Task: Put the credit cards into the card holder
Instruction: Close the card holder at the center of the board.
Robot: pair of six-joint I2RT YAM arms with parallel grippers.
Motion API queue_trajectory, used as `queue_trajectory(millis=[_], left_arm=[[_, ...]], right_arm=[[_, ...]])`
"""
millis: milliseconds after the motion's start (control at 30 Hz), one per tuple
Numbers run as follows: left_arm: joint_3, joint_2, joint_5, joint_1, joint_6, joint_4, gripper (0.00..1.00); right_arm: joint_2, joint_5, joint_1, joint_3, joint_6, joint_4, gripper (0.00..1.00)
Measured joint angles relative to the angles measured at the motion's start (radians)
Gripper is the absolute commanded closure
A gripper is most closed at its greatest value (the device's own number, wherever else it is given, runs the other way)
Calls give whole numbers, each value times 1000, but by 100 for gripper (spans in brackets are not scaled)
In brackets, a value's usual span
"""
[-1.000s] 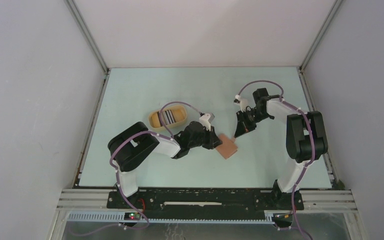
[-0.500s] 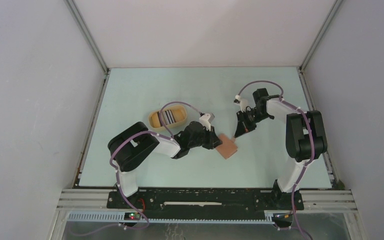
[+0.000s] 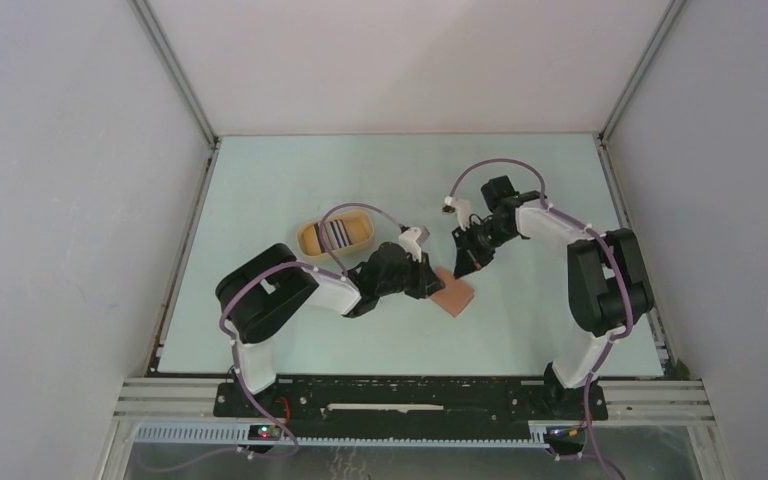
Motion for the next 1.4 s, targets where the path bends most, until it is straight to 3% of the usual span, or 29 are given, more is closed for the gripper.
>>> queue_trajectory(millis=[400, 1400], left_arm=[[-1, 0, 7, 1, -2, 1, 89], [-5, 0, 7, 6, -19, 6, 88]], right_arm=[[0, 103, 65, -2, -22, 0, 100], [29, 193, 148, -3, -24, 7, 100]])
